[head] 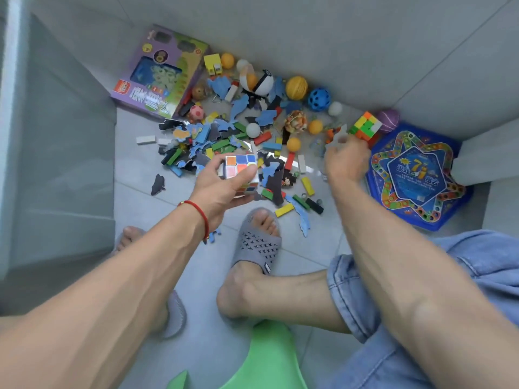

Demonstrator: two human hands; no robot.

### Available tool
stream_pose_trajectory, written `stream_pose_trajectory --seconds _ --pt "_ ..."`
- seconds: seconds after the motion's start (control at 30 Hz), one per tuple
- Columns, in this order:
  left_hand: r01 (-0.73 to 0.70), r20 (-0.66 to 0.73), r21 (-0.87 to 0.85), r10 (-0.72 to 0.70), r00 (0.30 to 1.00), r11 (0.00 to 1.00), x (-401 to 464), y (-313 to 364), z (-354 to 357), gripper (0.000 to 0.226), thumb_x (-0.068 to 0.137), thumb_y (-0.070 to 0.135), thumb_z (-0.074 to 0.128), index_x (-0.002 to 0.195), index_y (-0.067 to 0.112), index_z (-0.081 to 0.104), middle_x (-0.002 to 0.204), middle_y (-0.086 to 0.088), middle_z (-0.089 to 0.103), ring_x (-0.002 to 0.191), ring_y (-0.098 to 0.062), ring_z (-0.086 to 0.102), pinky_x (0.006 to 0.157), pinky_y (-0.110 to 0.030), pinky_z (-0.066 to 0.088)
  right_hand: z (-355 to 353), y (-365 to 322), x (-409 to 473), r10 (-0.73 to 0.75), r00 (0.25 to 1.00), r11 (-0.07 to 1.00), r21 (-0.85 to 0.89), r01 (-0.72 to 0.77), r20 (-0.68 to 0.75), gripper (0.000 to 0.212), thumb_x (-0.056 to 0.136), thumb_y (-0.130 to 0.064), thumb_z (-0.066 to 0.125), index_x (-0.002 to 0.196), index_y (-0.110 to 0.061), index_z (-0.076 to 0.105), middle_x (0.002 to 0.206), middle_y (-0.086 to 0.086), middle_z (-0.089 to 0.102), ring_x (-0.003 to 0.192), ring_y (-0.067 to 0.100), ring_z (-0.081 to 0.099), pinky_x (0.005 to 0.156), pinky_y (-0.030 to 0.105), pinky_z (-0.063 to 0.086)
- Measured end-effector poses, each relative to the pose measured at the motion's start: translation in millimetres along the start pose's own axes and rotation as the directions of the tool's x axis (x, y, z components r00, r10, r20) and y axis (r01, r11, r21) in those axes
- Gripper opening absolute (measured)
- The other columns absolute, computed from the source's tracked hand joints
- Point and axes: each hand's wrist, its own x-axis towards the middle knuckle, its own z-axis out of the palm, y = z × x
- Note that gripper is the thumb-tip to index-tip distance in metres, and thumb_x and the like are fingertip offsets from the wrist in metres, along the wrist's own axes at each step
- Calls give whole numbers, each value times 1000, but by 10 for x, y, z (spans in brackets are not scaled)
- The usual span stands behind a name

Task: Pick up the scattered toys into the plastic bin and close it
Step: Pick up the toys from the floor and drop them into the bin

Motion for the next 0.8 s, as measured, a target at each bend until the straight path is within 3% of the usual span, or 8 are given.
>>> stream_pose_trajectory --seconds 0.07,0.17,0.33,0.43,0.5,0.57,0.63,0.8 --pt "-24 -42 -7 24 999 1000 -39 41 -265 50 78 20 83 123 16 61 110 -15 73 93 -32 74 80 -48 62 66 312 231 115 987 980 -175 -94 115 51 88 -20 66 137 -18 53 142 13 47 133 35 42 103 53 41" --pt "-41 -99 -59 35 994 997 -120 86 -585 55 76 22 83 126 13 61 106 -11 76 97 -35 73 82 -48 61 232 570 375 80 972 974 -226 -29 220 56 90 -13 64 143 -13 45 148 19 38 138 40 33 110 52 35" --pt "-50 -148 -99 35 988 994 -311 126 -933 52 76 20 82 124 14 63 116 -15 71 99 -39 70 83 -50 60 251 514 345 126 992 976 -181 -119 25 40 94 -3 53 133 -8 48 140 27 41 127 49 41 106 50 36" --pt "-113 -226 -171 72 971 979 -454 256 -1189 50 83 13 77 129 19 60 111 -13 70 90 -34 67 85 -50 59 179 153 43 281 959 952 134 -277 -17 46 88 -28 62 130 -14 49 143 20 41 121 36 47 108 48 38" --pt "-185 -293 -218 116 949 958 -550 359 -1363 51 86 10 74 133 17 57 110 -12 68 88 -32 66 85 -50 59 112 -278 -284 296 929 807 462 -368 223 32 85 -44 57 107 -21 61 120 12 63 96 23 62 94 44 54" --pt "-273 -373 -266 163 914 924 -642 486 -1526 41 89 10 72 127 10 57 106 -12 65 86 -29 65 83 -47 60 52 -777 -727 112 806 623 591 -512 581 31 89 -40 54 101 -14 66 96 12 70 75 20 66 74 36 58" --pt "-364 -464 -375 167 870 852 -723 646 -1701 27 90 13 71 114 11 59 98 -11 63 78 -24 66 78 -42 61 -38 -1338 -1256 -165 626 510 610 -607 762 25 95 -31 56 103 -8 64 92 16 68 76 23 63 72 33 53" --pt "-576 -628 -572 140 766 583 -949 1036 -2177 15 89 19 71 97 9 64 96 -13 65 90 -27 68 77 -37 61 -328 -2565 -2283 -558 373 386 630 -674 742 27 100 -29 58 107 -3 63 94 17 68 90 31 69 92 40 58"
